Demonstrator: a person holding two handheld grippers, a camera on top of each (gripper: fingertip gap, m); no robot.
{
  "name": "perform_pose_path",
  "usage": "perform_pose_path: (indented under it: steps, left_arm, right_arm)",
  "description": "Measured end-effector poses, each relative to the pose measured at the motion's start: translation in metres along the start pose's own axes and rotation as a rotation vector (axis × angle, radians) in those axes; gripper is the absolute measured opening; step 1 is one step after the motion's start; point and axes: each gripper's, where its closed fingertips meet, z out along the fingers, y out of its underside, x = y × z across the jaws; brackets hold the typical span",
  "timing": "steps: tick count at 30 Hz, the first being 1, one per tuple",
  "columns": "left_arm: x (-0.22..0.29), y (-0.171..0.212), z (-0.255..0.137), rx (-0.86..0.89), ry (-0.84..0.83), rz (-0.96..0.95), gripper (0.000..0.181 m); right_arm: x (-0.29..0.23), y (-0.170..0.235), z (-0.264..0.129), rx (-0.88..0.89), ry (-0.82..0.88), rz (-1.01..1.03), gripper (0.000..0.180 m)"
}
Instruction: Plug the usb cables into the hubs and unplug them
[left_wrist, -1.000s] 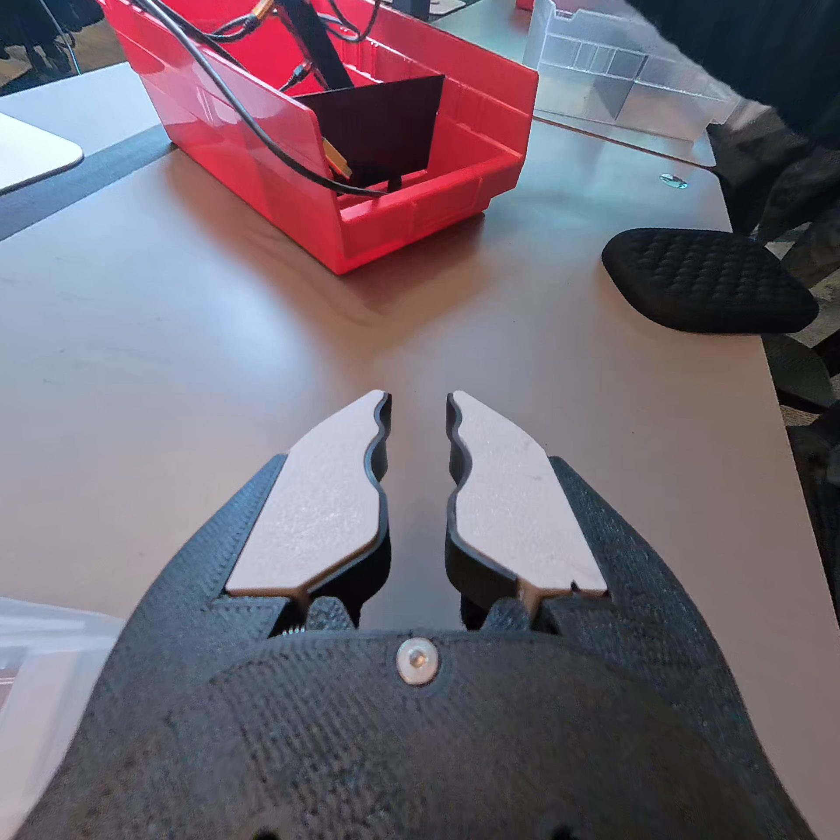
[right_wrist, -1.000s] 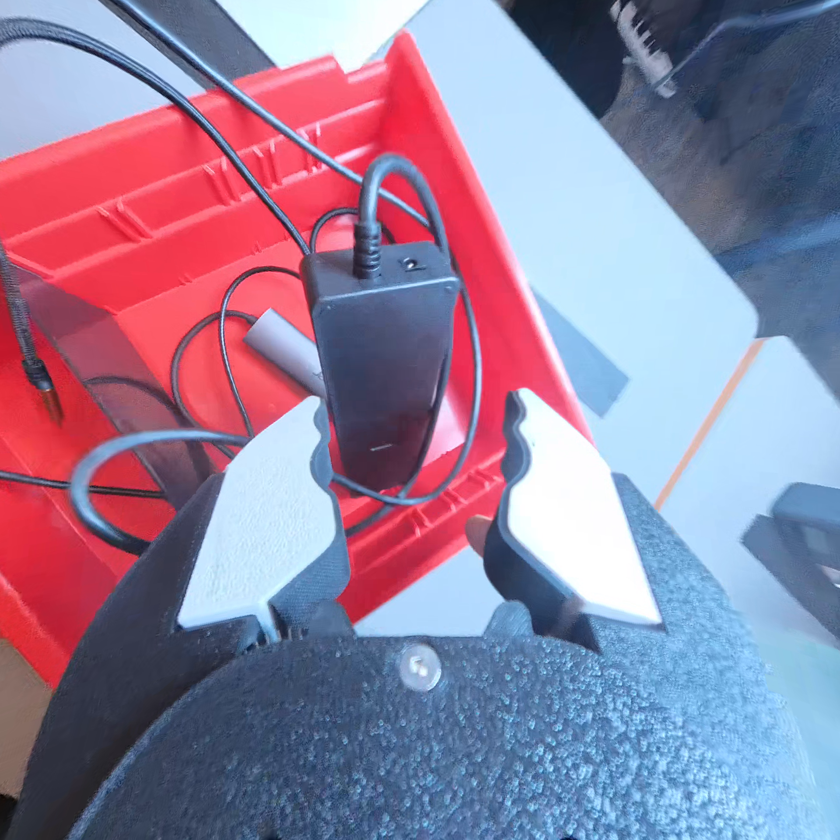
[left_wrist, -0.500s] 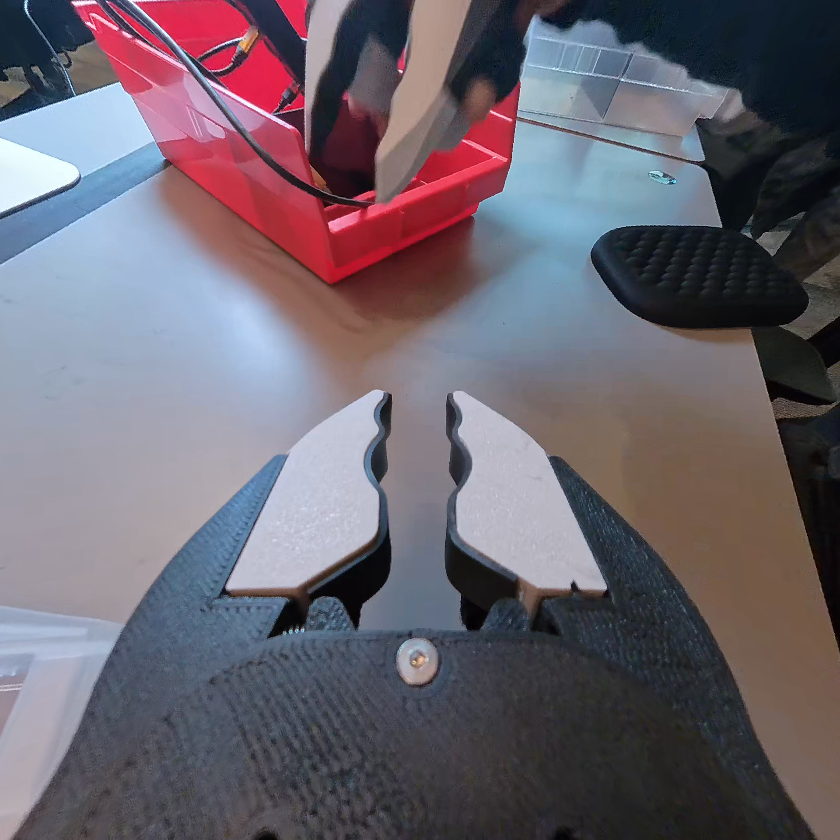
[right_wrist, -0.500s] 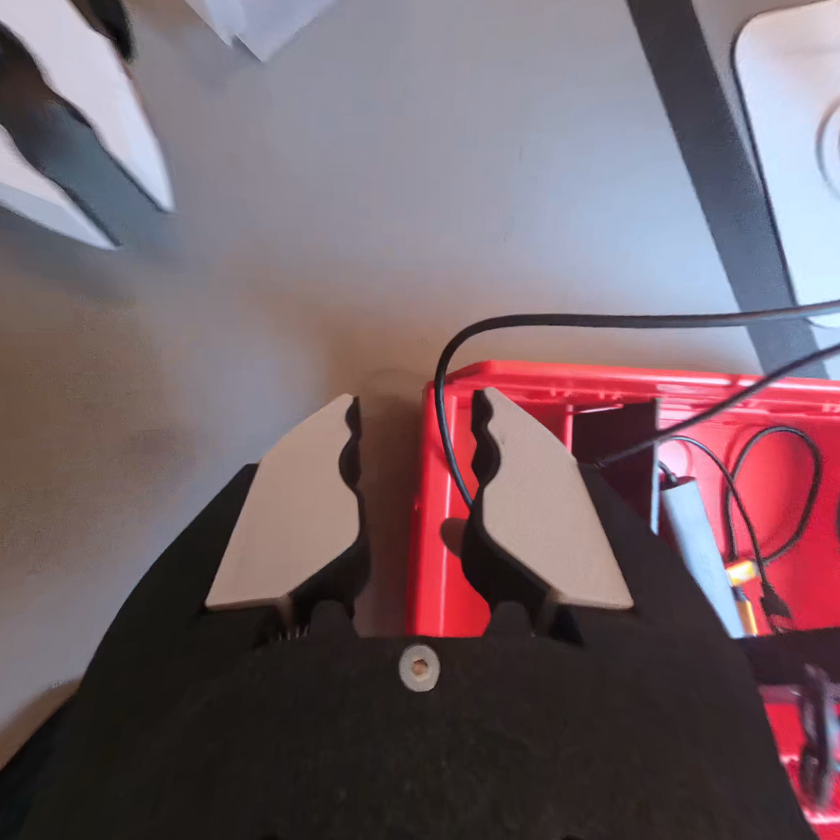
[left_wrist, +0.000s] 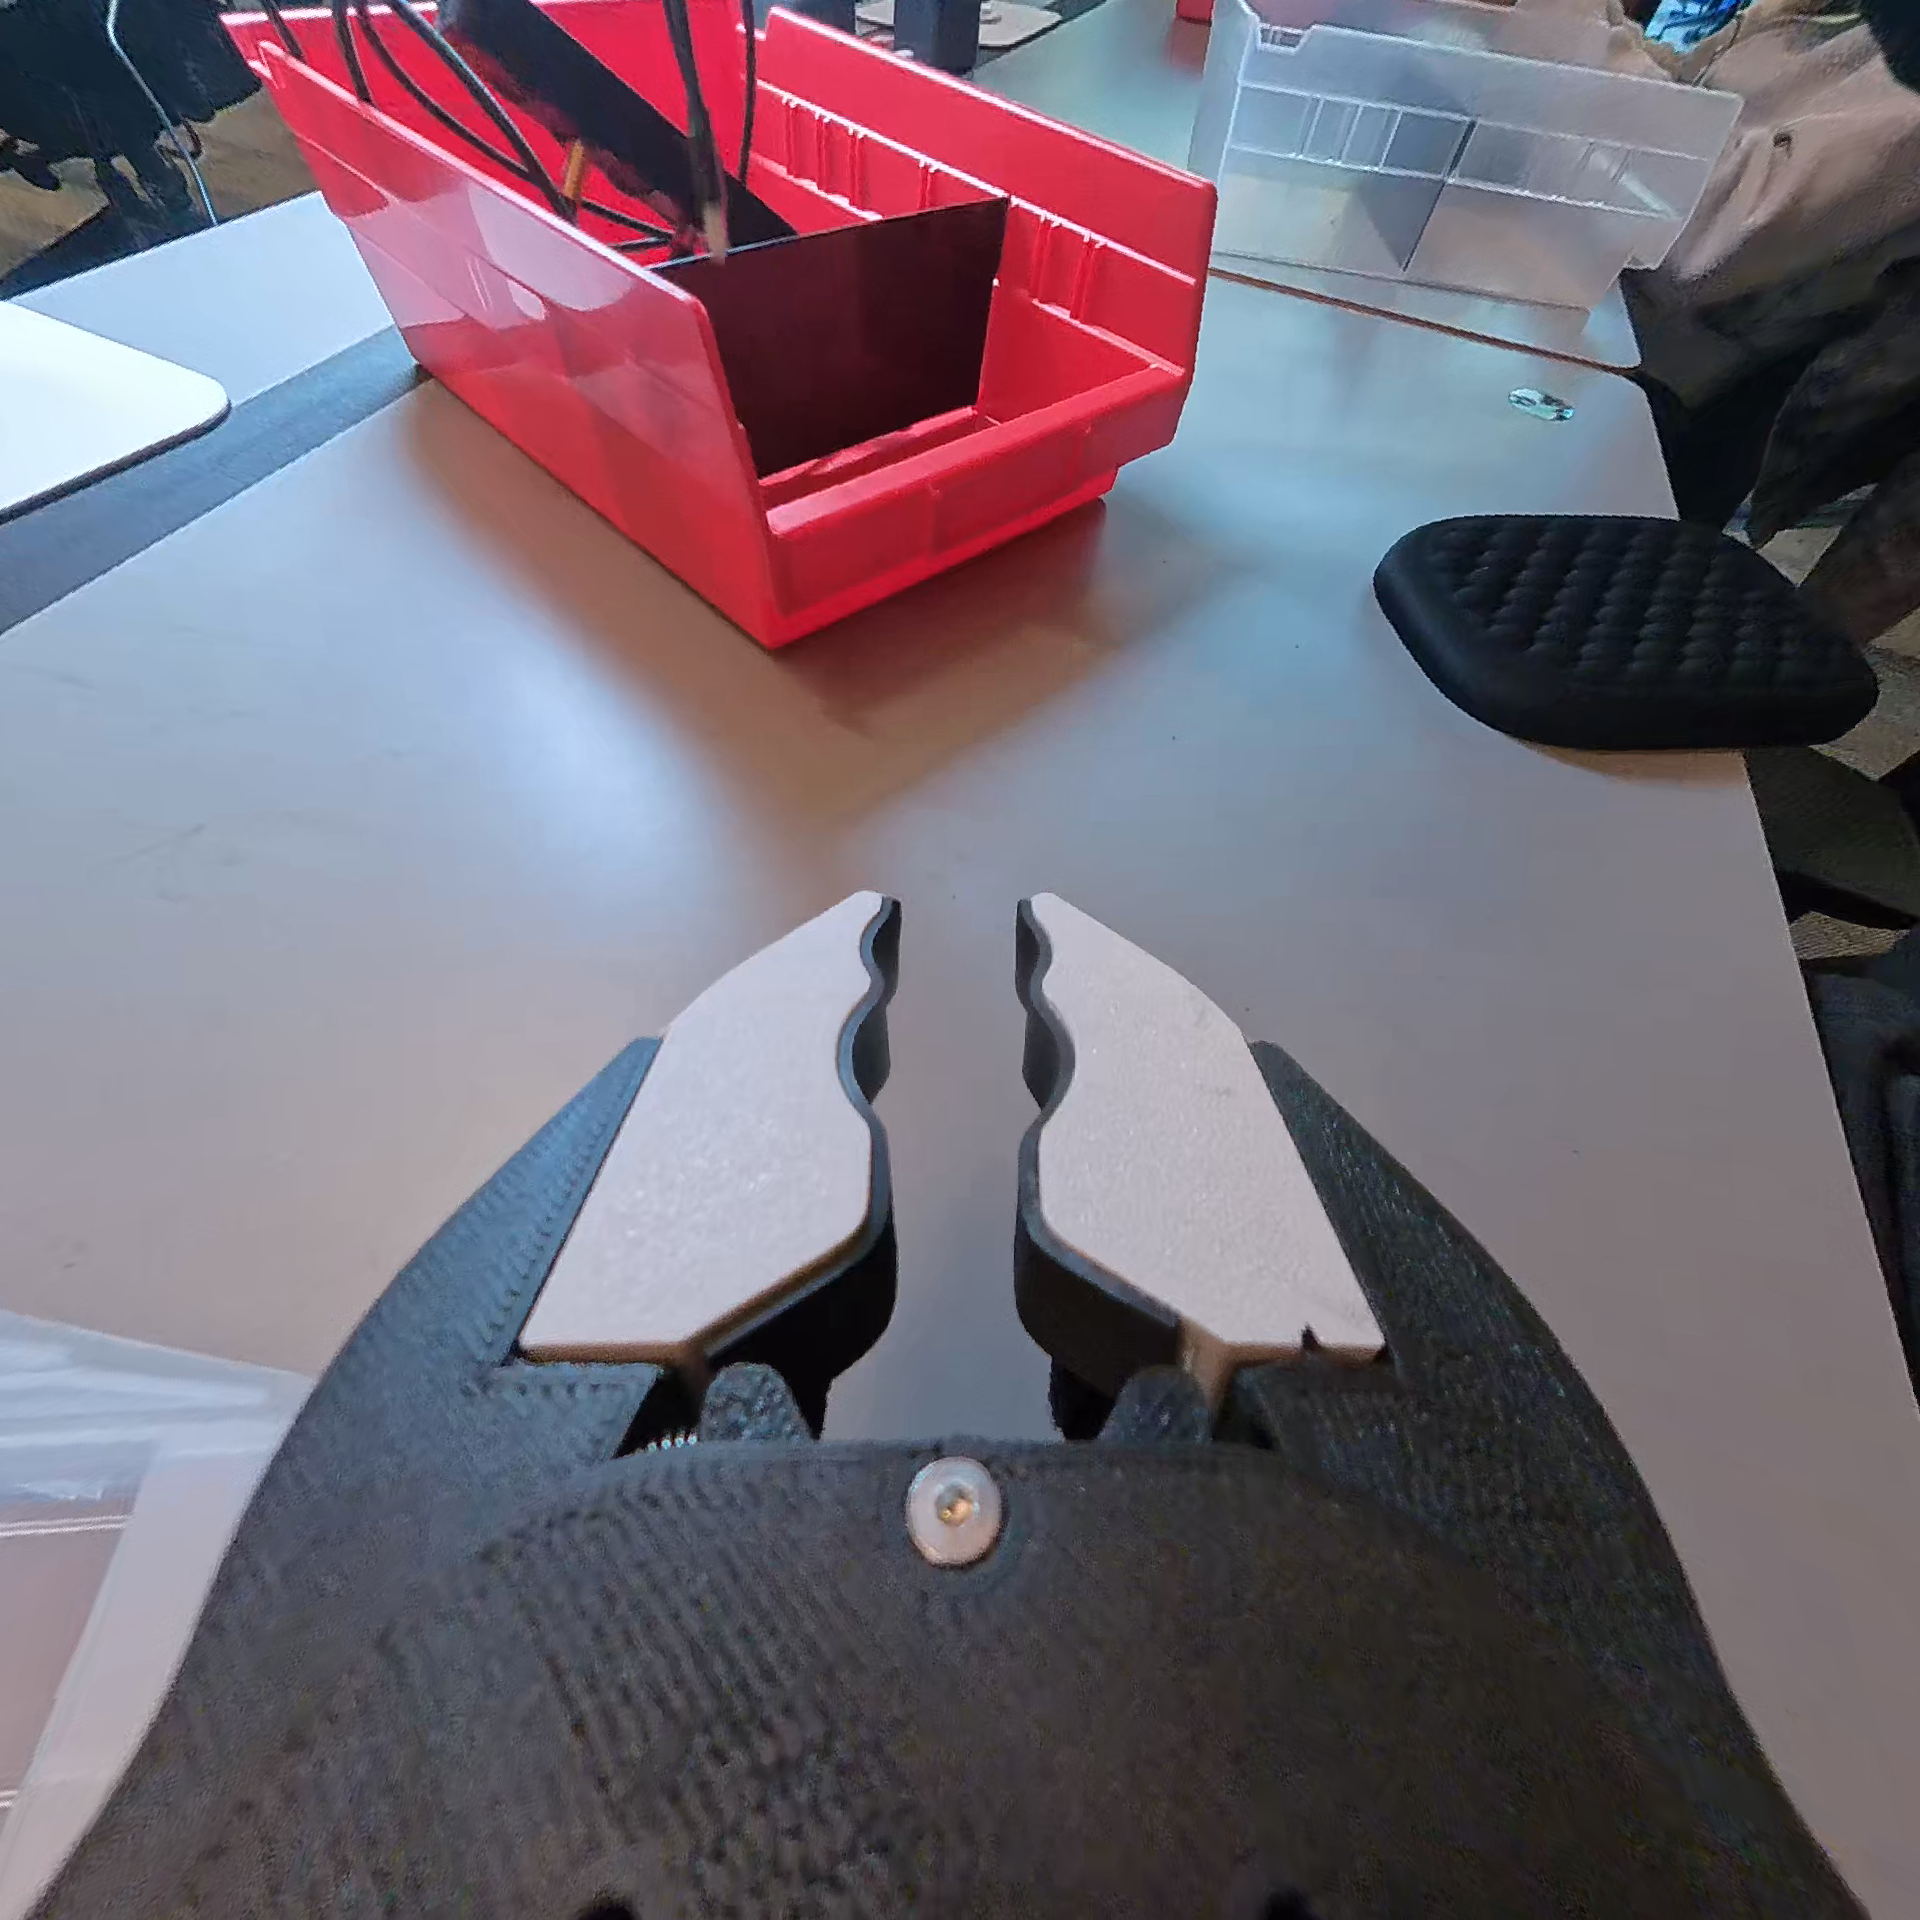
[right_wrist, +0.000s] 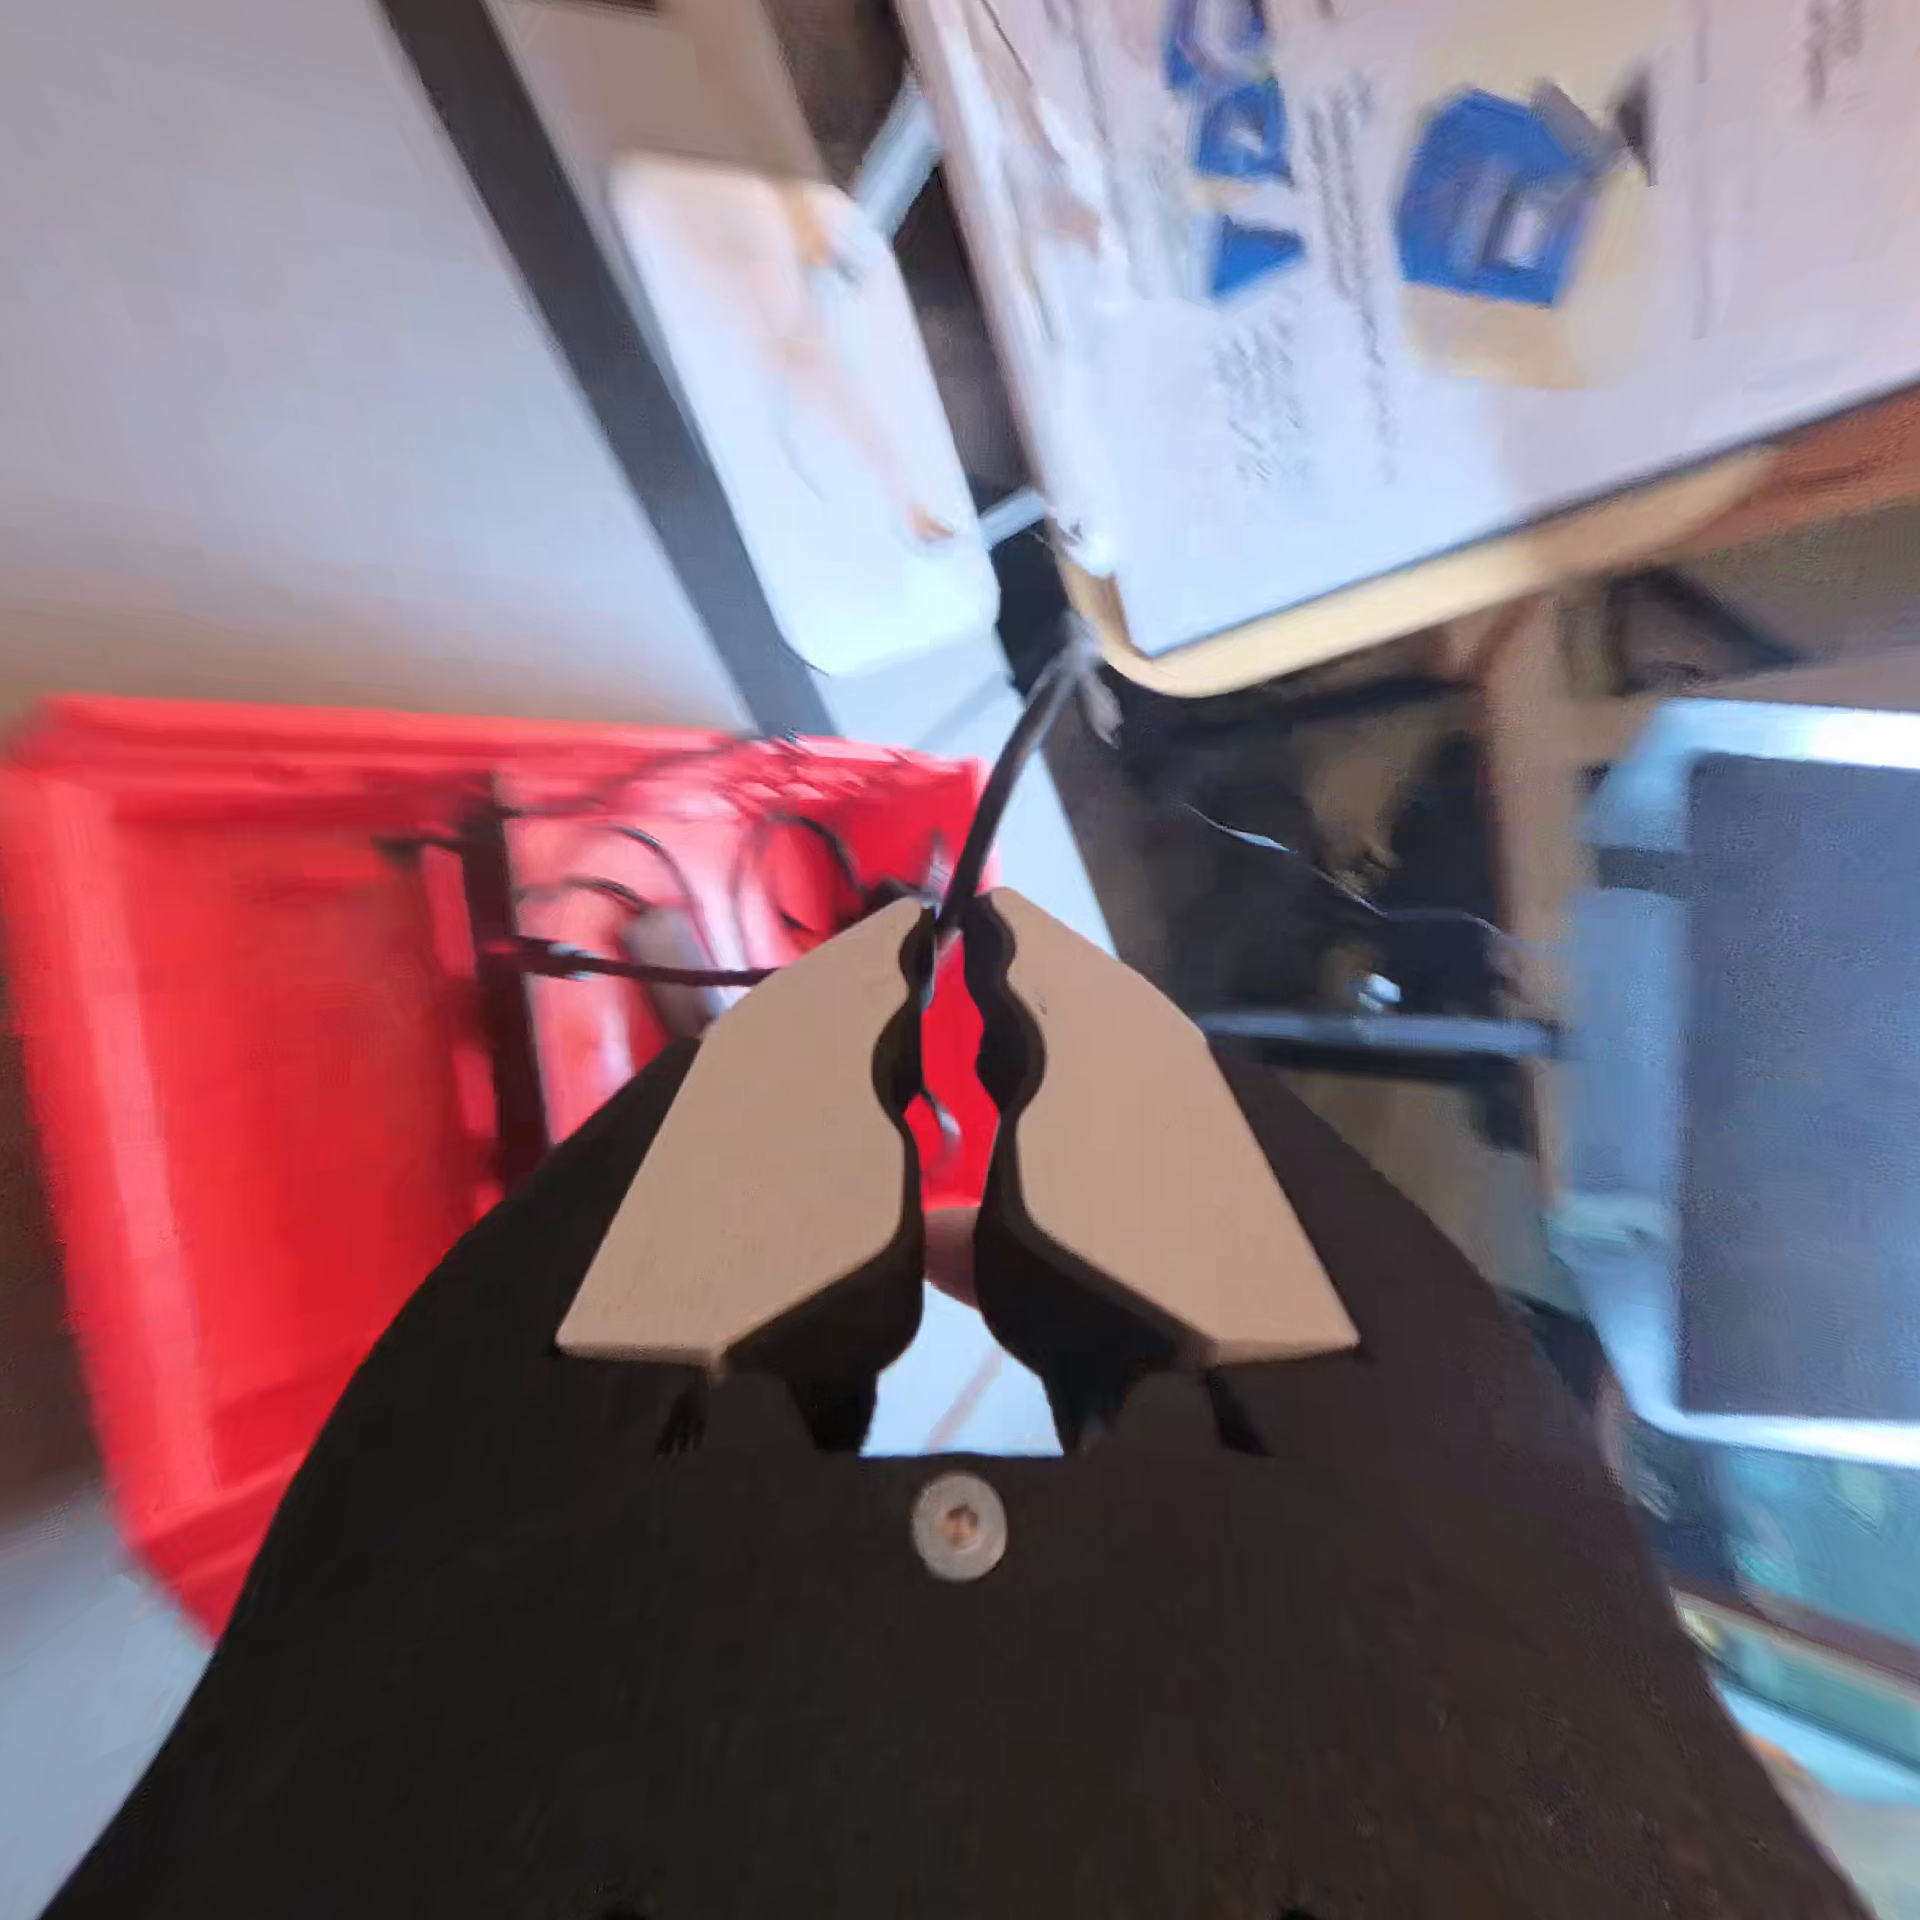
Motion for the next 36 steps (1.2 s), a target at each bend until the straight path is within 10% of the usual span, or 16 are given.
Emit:
perform_pose_path:
  steps: [1, 13, 16, 26, 36]
  left_arm:
    - [0.0, 0.001, 0.0, -0.003, -0.004, 0.002, 0.021]
    - [-0.003, 0.012, 0.005, -0.055, -0.017, 0.016, 0.02]
    - [-0.004, 0.015, 0.006, -0.069, -0.019, 0.02, 0.02]
    - [-0.004, 0.02, 0.01, -0.089, -0.009, 0.009, 0.019]
    - [-0.005, 0.02, 0.009, -0.091, -0.023, 0.019, 0.019]
  right_arm:
    - [0.012, 0.01, 0.006, -0.042, 0.04, -0.016, 0.005]
    - [-0.062, 0.127, 0.109, -0.303, -0.236, 0.066, 0.007]
    - [-0.065, 0.146, 0.096, -0.424, -0.324, 0.149, 0.039]
    - [-0.03, 0.063, 0.047, -0.157, -0.083, 0.295, 0.058]
    - [-0.119, 0.037, 0.116, -0.2, -0.42, 0.346, 0.021]
